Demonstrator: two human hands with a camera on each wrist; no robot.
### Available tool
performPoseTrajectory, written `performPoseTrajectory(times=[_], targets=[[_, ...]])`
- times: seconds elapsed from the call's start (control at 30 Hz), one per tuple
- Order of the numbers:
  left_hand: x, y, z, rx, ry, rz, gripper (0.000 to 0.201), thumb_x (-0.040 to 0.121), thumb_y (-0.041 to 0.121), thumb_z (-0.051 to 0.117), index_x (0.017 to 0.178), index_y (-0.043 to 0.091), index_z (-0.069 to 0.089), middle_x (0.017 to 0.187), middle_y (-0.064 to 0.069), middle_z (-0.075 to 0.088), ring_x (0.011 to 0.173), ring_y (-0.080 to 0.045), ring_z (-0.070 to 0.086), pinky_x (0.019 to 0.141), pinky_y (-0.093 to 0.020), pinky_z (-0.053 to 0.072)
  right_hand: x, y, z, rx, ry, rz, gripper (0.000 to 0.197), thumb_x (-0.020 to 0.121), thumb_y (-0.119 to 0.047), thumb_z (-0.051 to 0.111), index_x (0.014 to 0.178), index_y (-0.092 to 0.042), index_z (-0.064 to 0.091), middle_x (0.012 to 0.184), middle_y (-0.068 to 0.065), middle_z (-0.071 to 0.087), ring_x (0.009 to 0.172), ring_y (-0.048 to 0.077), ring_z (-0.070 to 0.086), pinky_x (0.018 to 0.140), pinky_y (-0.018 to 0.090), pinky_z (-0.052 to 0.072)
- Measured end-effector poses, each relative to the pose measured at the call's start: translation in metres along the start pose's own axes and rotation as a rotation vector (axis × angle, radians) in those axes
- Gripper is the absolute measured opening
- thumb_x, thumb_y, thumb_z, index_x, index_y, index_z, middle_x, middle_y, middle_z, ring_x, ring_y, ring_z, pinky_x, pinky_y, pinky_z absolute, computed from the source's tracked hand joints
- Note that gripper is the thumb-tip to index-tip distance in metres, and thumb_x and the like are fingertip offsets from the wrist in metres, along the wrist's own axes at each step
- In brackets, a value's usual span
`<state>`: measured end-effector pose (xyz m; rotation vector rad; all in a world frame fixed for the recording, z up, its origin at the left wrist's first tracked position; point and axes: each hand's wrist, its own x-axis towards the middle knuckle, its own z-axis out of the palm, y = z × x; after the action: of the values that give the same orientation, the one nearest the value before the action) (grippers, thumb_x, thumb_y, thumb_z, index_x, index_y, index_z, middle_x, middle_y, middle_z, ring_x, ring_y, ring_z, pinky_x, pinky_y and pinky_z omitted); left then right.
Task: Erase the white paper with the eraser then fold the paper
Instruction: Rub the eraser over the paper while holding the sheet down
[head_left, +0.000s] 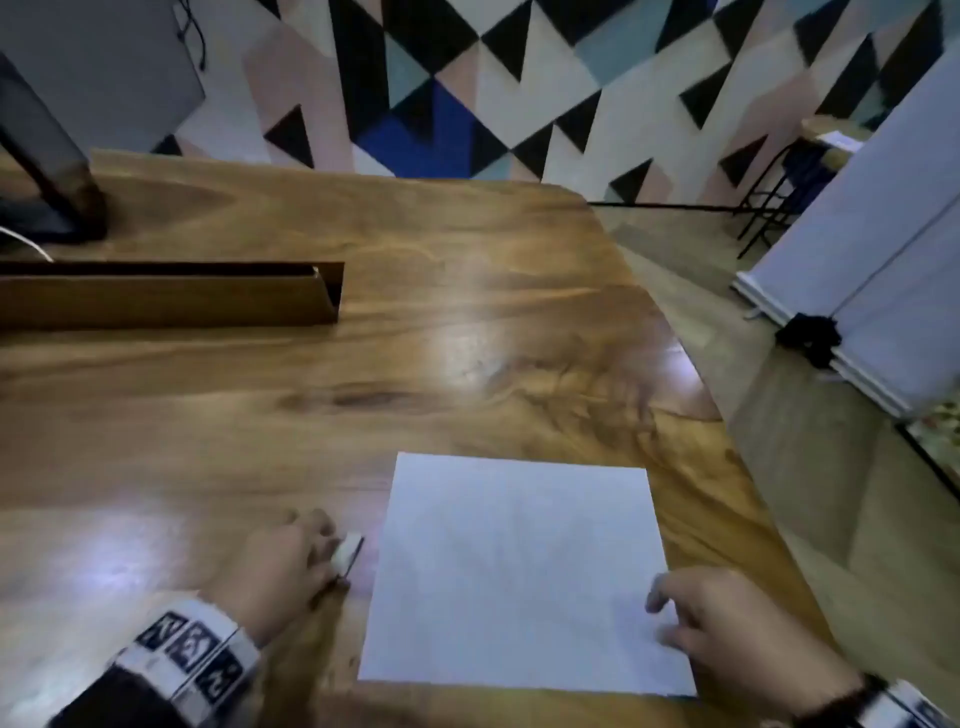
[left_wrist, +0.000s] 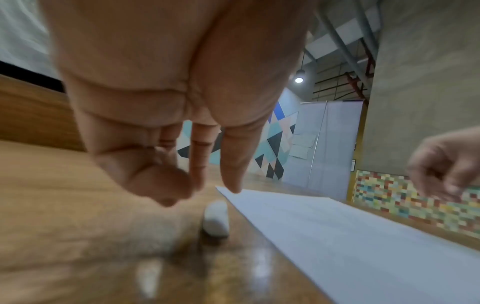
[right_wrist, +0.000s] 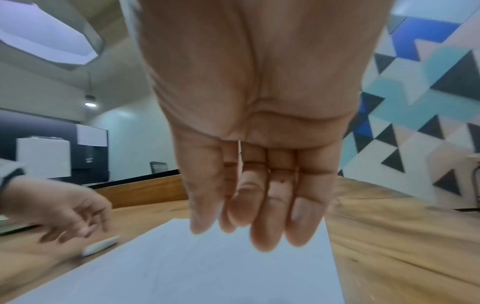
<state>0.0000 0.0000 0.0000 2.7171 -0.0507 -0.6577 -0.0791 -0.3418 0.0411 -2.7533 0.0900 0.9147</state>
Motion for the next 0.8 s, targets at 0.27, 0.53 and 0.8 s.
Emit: performPoseTrajectory(times=[0.27,0.53,0.8], targets=[[0.018,0.011,0.025,-0.017,0.046,-0.088,0.017,0.082,0.021,0.06,0.084,0.014,0.044,0.087,-0.012,0.059,0.072,-0.024,0.047,0.06,-0.028,0.032,0.06,-0.027,0.004,0.055,0.177,-0.111,0.036,0.082,-0.033,0.069,0.115,-0.02,0.061,0.094,-0.009,0.05,0.087,0.006,0.049,0.071,0.015,0.037],[0.026,0.038,0.016,-0.257,0.097,-0.02,0.027,0.064,0.015,0.076,0.064,0.025,0.051,0.059,0.007,0.053,0.058,-0.011,0.05,0.048,-0.021,0.032,0.115,-0.081,0.019,-0.072,0.018,-0.361,0.113,0.076,-0.05,0.069,0.149,-0.017,-0.009,0.156,-0.007,-0.022,0.143,0.01,-0.02,0.119,0.033,-0.004],[0.045,0.043,0.03,-0.325,0.008,-0.009,0.027,0.076,0.025,0.069,0.102,0.022,0.068,0.077,0.001,0.066,0.066,-0.006,0.053,0.05,-0.005,0.03,0.137,-0.09,0.037,-0.18,-0.022,-0.422,0.115,0.076,-0.059,0.063,0.146,-0.023,-0.02,0.15,-0.013,-0.033,0.14,0.01,-0.028,0.117,0.039,-0.011]])
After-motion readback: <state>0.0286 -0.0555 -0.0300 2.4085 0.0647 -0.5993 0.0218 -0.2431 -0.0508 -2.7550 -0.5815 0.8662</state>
